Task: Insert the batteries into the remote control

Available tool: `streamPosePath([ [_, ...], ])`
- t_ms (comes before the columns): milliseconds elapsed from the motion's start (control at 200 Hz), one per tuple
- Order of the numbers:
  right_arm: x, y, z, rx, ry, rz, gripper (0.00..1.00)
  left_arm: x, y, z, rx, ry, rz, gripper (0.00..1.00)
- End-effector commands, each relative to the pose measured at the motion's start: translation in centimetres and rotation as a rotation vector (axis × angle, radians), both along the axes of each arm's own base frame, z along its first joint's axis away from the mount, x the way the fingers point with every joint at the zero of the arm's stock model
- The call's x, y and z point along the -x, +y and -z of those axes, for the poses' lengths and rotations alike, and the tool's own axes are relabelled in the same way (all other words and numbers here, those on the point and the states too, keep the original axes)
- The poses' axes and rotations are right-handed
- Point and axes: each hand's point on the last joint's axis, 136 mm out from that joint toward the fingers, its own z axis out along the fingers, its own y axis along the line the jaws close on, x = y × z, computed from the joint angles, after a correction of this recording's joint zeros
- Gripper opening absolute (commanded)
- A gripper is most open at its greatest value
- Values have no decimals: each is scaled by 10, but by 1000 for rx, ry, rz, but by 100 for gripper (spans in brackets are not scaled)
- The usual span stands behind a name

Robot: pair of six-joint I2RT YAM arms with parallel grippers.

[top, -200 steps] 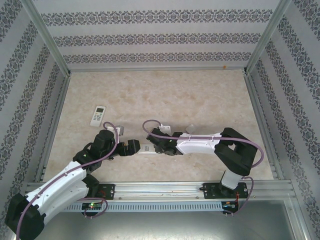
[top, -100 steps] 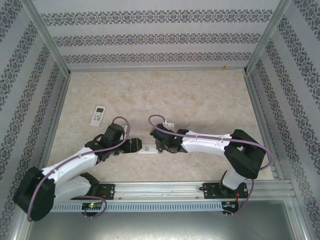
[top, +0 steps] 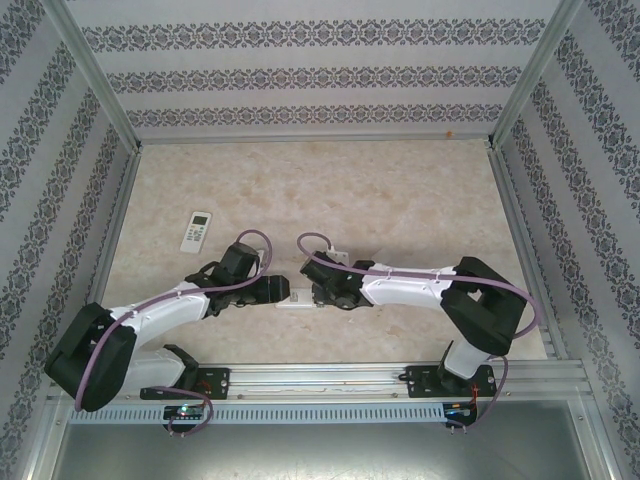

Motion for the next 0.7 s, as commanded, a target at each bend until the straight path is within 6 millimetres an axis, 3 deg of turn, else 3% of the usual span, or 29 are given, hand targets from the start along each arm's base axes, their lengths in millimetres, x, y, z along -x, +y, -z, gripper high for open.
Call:
streamPosePath([
  [0,5,-4,13,8,35,19,18,1,-4,1,30,-9,20,68],
  [370,17,1,26,21,93,21,13,6,-9,11,65,43,19,61],
  [699,57,-5,58,95,236,29,11,11,-10,16,99,58,-5,60],
])
